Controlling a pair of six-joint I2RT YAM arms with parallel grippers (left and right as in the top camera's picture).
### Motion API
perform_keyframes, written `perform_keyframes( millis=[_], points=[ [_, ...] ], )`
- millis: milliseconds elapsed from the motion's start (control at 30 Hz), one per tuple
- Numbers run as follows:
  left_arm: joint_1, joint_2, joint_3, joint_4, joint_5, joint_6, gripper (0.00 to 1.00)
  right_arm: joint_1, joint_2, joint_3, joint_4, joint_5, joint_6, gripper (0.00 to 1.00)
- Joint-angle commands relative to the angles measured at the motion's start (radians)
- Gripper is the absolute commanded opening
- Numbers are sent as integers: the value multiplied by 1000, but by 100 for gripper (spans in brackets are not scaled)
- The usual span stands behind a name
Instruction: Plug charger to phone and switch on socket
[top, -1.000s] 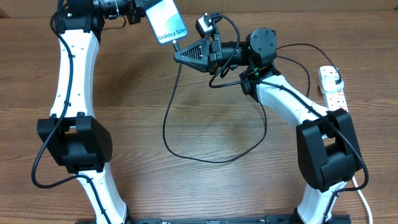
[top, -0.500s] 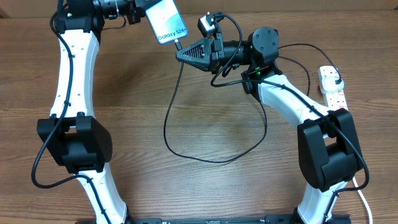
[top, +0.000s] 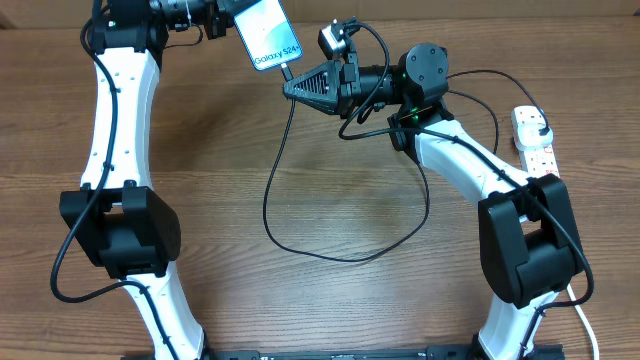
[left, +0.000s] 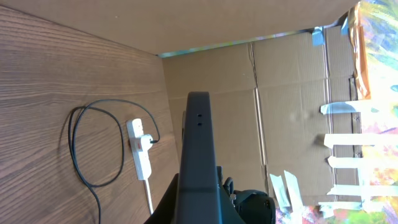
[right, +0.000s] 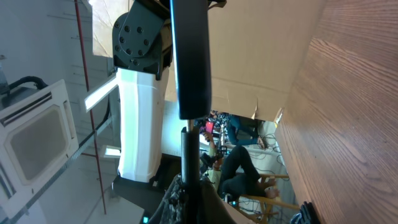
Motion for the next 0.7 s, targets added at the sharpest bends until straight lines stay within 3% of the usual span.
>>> perform_keyframes(
  millis=[0,667],
  points=[
    [-27,-3,10,3,25,7,4,-8,-42,22,6,28,0,4],
    [-25,-3,10,12,-2,0,4,-8,-42,20,6,2,-3,4]
  ],
)
